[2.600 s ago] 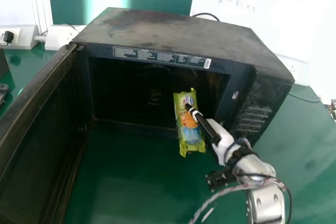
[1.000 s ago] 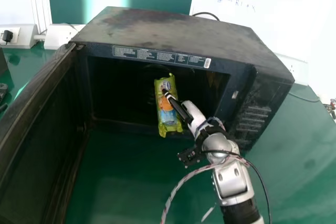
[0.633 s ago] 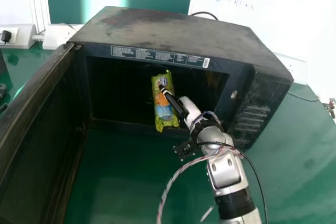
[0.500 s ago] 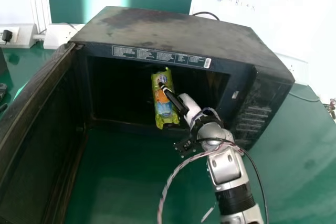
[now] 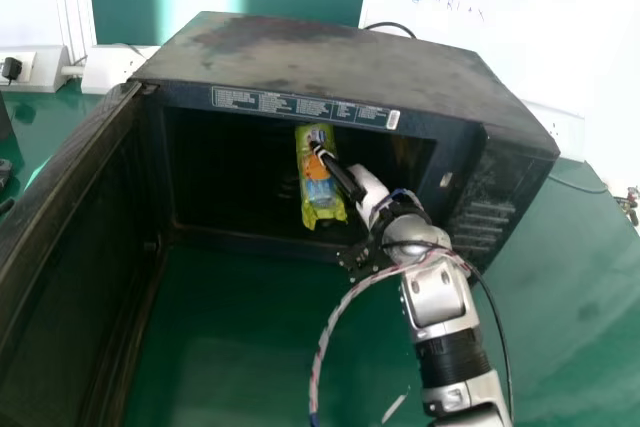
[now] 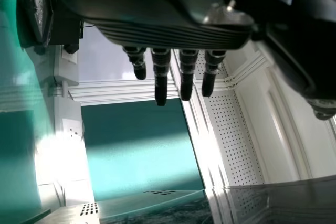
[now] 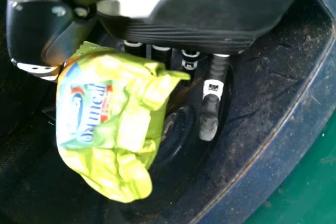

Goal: Put biscuit inside oven

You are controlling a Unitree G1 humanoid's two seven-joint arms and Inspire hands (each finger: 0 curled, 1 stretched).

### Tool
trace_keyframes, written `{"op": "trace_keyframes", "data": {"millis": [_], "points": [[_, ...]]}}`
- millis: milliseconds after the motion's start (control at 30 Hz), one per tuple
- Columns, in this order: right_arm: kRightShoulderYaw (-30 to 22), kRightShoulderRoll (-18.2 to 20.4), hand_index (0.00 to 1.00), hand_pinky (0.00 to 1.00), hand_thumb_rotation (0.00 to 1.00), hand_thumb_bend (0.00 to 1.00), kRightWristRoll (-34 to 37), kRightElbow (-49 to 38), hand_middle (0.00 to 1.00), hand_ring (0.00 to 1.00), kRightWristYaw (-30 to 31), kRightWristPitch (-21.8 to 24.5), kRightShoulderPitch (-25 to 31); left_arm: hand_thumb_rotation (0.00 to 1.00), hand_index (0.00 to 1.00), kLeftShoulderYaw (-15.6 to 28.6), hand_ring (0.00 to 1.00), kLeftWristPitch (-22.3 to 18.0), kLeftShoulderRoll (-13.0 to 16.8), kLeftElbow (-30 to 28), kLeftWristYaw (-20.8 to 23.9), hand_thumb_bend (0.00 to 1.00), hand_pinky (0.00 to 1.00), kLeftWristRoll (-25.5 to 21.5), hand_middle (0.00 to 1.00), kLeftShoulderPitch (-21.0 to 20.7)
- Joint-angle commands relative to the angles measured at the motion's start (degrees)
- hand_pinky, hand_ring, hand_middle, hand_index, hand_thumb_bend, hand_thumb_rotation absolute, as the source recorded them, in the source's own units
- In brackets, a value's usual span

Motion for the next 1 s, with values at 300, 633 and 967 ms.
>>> {"op": "trace_keyframes", "data": {"millis": [300,633,967], "points": [[-2.8,1.9,0.87,0.28,0.0,0.53,1.2,6.1,0.5,0.42,-2.1,-3.9,-3.5,1.0,0.96,0.2,0.87,-0.7,0.1,-1.3,0.0,0.83,0.72,0.3,0.95,1.3],[-1.4,1.4,0.77,0.26,0.0,0.53,-0.4,6.9,0.5,0.41,-2.3,-5.1,-3.8,1.0,0.96,-0.1,0.87,-0.1,-0.3,-2.8,0.1,0.82,0.72,-0.1,0.95,2.2],[-2.8,2.0,0.72,0.27,0.0,0.53,0.7,8.4,0.5,0.41,-2.6,-5.7,-4.1,0.99,0.96,-0.1,0.87,-0.1,-0.4,-4.2,-0.6,0.82,0.73,-1.2,0.95,3.6]]}}
